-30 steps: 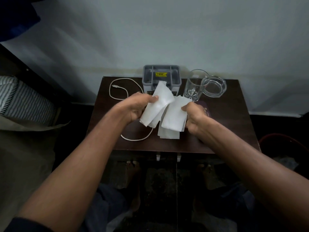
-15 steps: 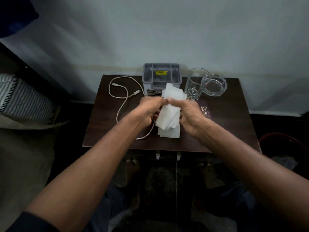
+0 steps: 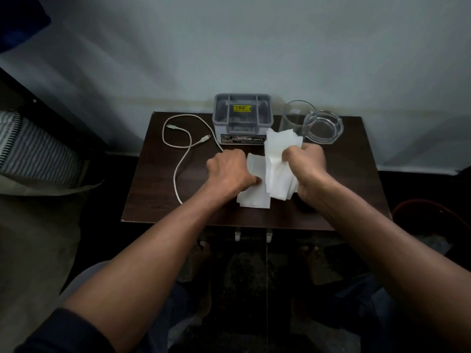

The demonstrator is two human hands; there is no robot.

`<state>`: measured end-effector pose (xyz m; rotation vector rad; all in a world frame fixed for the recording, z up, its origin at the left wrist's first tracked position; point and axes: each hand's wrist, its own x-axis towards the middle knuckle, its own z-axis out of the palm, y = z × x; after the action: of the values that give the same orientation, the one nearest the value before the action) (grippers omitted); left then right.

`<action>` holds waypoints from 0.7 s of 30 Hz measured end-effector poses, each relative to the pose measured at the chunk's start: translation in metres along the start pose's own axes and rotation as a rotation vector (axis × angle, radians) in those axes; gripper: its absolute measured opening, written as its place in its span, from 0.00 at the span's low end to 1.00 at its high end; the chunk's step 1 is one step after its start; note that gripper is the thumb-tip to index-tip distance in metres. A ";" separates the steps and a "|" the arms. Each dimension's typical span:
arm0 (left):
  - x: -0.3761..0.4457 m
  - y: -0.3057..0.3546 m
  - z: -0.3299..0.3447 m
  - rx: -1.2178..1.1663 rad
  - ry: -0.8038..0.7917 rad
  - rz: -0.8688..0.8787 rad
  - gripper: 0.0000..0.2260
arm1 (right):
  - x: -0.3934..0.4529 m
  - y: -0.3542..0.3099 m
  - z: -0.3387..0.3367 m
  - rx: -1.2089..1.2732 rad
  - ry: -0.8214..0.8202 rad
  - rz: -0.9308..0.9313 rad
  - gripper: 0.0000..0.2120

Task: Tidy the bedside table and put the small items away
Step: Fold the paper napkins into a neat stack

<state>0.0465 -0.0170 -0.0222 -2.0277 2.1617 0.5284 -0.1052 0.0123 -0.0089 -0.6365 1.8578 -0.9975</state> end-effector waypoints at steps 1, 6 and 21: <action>0.000 0.002 0.000 -0.006 -0.016 -0.006 0.21 | 0.000 0.001 0.002 -0.007 -0.009 0.006 0.09; -0.001 0.008 0.003 -0.168 -0.057 -0.054 0.11 | -0.001 0.005 0.005 -0.032 -0.047 0.013 0.07; 0.005 -0.026 -0.018 -1.185 -0.517 -0.045 0.17 | 0.004 0.010 0.021 0.094 -0.161 -0.030 0.08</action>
<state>0.0744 -0.0286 -0.0115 -1.8881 1.5419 2.4100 -0.0883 0.0064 -0.0247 -0.6697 1.6553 -1.0165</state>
